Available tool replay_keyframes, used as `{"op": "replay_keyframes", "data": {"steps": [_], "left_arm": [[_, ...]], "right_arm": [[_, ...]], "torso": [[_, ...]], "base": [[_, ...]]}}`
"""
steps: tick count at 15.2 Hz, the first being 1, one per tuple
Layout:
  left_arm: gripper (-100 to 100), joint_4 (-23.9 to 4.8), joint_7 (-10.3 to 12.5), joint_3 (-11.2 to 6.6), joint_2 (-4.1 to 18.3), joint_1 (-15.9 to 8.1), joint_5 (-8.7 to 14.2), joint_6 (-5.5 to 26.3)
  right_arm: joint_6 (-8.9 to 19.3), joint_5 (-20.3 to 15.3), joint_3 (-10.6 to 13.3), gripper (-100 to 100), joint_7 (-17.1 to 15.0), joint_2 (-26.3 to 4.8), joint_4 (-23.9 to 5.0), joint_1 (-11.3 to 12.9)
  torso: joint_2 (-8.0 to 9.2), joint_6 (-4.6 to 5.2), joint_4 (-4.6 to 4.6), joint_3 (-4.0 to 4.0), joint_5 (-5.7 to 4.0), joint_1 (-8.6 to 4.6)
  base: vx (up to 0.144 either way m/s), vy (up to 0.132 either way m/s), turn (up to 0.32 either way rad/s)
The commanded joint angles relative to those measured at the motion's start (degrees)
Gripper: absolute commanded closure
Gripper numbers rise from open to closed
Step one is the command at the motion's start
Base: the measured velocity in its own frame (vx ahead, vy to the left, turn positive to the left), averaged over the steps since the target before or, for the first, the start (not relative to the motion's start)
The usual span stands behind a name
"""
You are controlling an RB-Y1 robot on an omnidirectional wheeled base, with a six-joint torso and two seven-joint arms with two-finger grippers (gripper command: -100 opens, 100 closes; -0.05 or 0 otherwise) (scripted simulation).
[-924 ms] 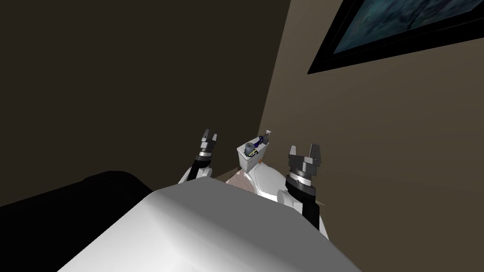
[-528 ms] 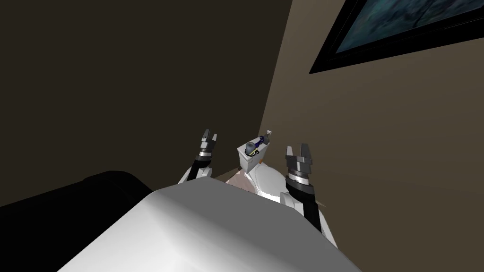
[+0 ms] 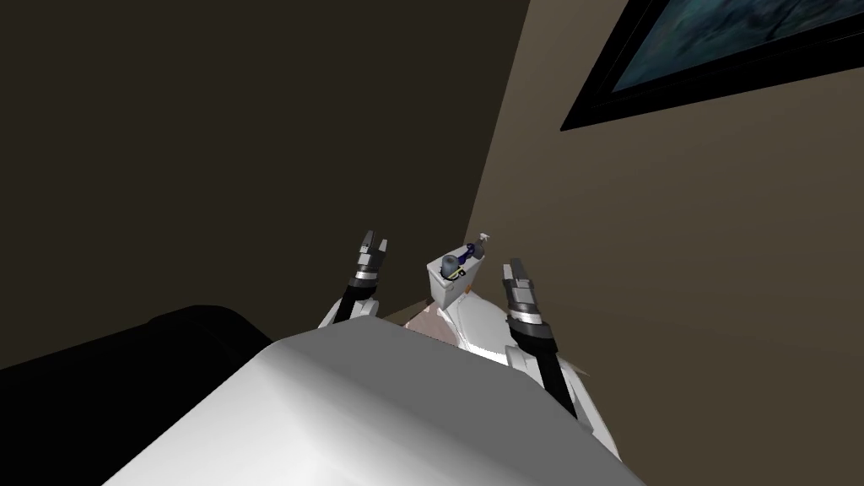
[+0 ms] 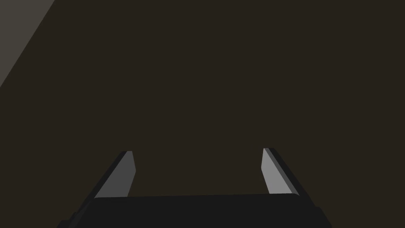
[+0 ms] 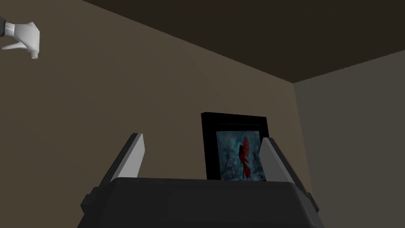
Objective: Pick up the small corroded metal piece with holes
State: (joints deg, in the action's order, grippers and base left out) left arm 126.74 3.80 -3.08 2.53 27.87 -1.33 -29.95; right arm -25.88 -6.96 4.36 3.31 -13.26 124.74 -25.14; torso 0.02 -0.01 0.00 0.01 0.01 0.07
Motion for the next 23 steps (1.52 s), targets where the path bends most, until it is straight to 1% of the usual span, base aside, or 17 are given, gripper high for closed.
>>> {"op": "replay_keyframes", "data": {"steps": [1, 4, 5, 6, 7, 8, 9, 10, 11, 14, 15, 16, 17, 18, 21, 22, 23], "left_arm": [[0, 0.0, 0.0, 0.00, 0.0, 0.0, 0.0, 0.0], [0, 0.0, 0.0, 0.00, 0.0, 0.0, 0.0, 0.0], [0, 0.0, 0.0, 0.00, 0.0, 0.0, 0.0, 0.0], [0, 0.0, 0.0, 0.00, 0.0, 0.0, 0.0, 0.0], [0, 0.0, 0.0, 0.00, 0.0, 0.0, 0.0, 0.0], [0, 0.0, 0.0, 0.00, 0.0, 0.0, 0.0, 0.0], [0, 0.0, 0.0, 0.00, 0.0, 0.0, 0.0, 0.0], [0, 0.0, 0.0, 0.00, 0.0, 0.0, 0.0, 0.0], [0, 0.0, 0.0, 0.00, 0.0, 0.0, 0.0, 0.0], [0, 0.0, 0.0, 0.00, 0.0, 0.0, 0.0, 0.0], [0, 0.0, 0.0, 0.00, 0.0, 0.0, 0.0, 0.0], [0, 0.0, 0.0, 0.00, 0.0, 0.0, 0.0, 0.0], [0, 0.0, 0.0, 0.00, 0.0, 0.0, 0.0, 0.0], [0, 0.0, 0.0, 0.00, 0.0, 0.0, 0.0, 0.0], [0, 0.0, 0.0, 0.00, 0.0, 0.0, 0.0, 0.0], [0, 0.0, 0.0, 0.00, 0.0, 0.0, 0.0, 0.0], [0, 0.0, 0.0, 0.00, 0.0, 0.0, 0.0, 0.0]], "right_arm": [[0.3, -1.4, 0.4, -100, 1.8, -1.0, -1.4, 0.7], [1.5, -4.6, 0.5, -100, 5.4, -3.6, -4.2, 2.2], [1.5, -4.6, 0.5, -100, 5.4, -3.6, -4.2, 2.2], [2.2, -6.3, 0.6, -100, 7.3, -4.8, -5.8, 3.0], [2.2, -6.3, 0.6, -100, 7.3, -4.8, -5.8, 3.0], [2.8, -8.1, 0.7, -100, 9.3, -5.9, -7.4, 3.9], [2.8, -8.1, 0.7, -100, 9.4, -5.9, -7.4, 3.9], [3.5, -9.9, 0.8, -100, 11.2, -6.9, -9.0, 4.7], [3.5, -9.9, 0.8, -100, 11.5, -6.9, -9.0, 4.7], [5.0, -13.8, 1.0, -100, 15.2, -8.8, -12.5, 6.6], [5.0, -13.8, 1.0, -100, 15.9, -8.8, -12.5, 6.6], [5.7, -15.8, 1.1, -100, 17.3, -9.7, -14.3, 7.5], [5.7, -15.8, 1.1, -100, 18.1, -9.7, -14.3, 7.5], [6.5, -17.8, 1.2, -100, 19.7, -10.4, -16.1, 8.5], [7.3, -19.9, 1.3, -100, 22.8, -11.2, -18.0, 9.5], [8.0, -21.9, 1.4, -100, 24.1, -11.9, -19.8, 10.5], [8.0, -22.0, 1.4, -100, 25.2, -11.9, -19.8, 10.5]], "torso": [[0.00, 0.00, 0.00, 0.00, 0.00, 0.00], [-0.01, 0.01, 0.00, -0.01, 0.00, -0.01], [-0.02, -0.01, 0.00, -0.01, 0.00, 0.00], [-0.01, 0.00, 0.00, -0.01, 0.00, 0.00], [0.00, 0.00, 0.00, 0.00, 0.00, 0.00], [0.00, 0.00, 0.00, 0.00, 0.00, 0.01], [-0.01, 0.00, 0.00, 0.00, 0.00, 0.00], [0.00, 0.00, 0.00, 0.00, 0.00, 0.00], [0.00, -0.01, 0.00, 0.00, 0.00, 0.01], [-0.01, 0.00, 0.00, 0.00, 0.00, 0.01], [-0.01, -0.01, 0.00, -0.01, 0.00, 0.01], [-0.01, 0.00, 0.00, -0.01, 0.00, 0.01], [-0.02, 0.00, 0.00, -0.01, 0.00, 0.03], [-0.02, 0.00, 0.00, -0.01, 0.01, 0.03], [-0.01, 0.00, 0.00, -0.01, 0.01, 0.04], [0.00, 0.00, 0.00, 0.00, 0.01, 0.03], [0.00, 0.00, 0.00, 0.00, 0.01, 0.03]], "base": [[-0.008, 0.018, 0.038], [-0.007, 0.018, 0.050], [-0.009, 0.019, 0.054], [-0.010, 0.023, 0.075], [-0.008, 0.022, 0.047], [-0.008, 0.023, 0.052], [-0.009, 0.020, 0.047], [-0.012, 0.023, 0.062], [-0.009, 0.023, 0.058], [-0.009, 0.023, 0.065], [-0.009, 0.022, 0.055], [-0.006, 0.026, 0.065], [-0.004, 0.026, 0.053], [-0.006, 0.033, 0.076], [-0.009, 0.027, 0.058], [-0.011, 0.026, 0.082], [-0.010, 0.024, 0.069]]}}
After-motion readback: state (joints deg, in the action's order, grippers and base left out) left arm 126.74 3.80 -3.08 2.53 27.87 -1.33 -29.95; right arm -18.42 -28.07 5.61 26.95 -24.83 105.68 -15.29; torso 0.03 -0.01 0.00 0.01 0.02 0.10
